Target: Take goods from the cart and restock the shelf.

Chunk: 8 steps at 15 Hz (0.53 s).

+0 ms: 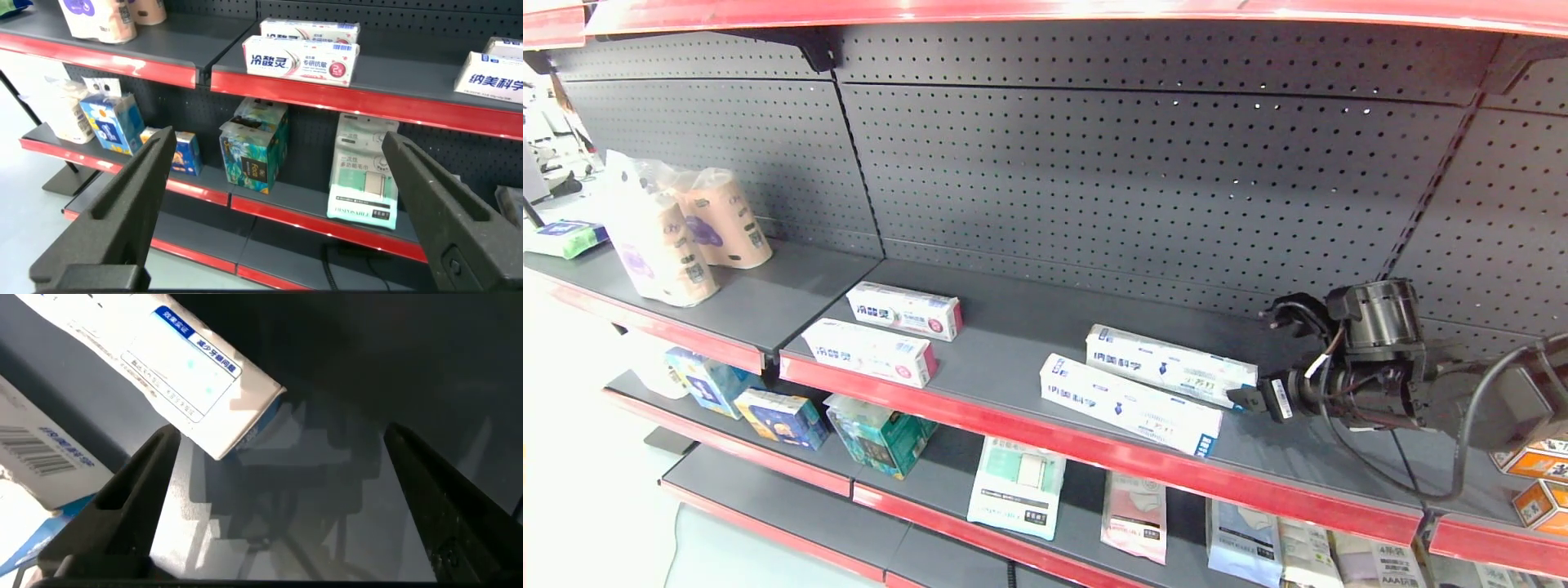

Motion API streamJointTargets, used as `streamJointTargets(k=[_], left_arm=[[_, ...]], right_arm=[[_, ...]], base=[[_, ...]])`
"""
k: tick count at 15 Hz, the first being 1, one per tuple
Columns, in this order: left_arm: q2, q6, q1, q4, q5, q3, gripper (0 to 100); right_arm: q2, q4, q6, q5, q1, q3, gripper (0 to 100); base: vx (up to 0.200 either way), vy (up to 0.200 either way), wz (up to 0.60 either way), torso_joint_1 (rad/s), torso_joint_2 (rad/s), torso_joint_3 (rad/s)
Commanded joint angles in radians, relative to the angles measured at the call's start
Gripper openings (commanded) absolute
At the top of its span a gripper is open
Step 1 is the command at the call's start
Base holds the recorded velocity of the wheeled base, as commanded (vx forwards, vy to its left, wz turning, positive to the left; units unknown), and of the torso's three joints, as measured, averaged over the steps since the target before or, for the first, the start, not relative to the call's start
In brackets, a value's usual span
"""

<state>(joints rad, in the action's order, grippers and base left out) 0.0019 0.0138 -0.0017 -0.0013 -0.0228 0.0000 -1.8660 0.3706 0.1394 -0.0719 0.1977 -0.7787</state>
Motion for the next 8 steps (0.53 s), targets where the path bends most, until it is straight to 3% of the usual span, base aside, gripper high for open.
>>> streamJointTargets(k=[1,8], left_arm=[[0.000,0.000,0.000,0.000,0.000,0.000,100],[0.000,0.000,0.000,0.000,0.000,0.000,100]], right_arm=[[-0.004,0.001,0.000,0.000,0.002,0.001,100],[0.179,-0.009,-0.004,0.001,-0.017,0.061,100]], base=[[0.000,0.000,0.00,0.000,0.00,0.000],[0.000,0.000,0.00,0.000,0.00,0.000]])
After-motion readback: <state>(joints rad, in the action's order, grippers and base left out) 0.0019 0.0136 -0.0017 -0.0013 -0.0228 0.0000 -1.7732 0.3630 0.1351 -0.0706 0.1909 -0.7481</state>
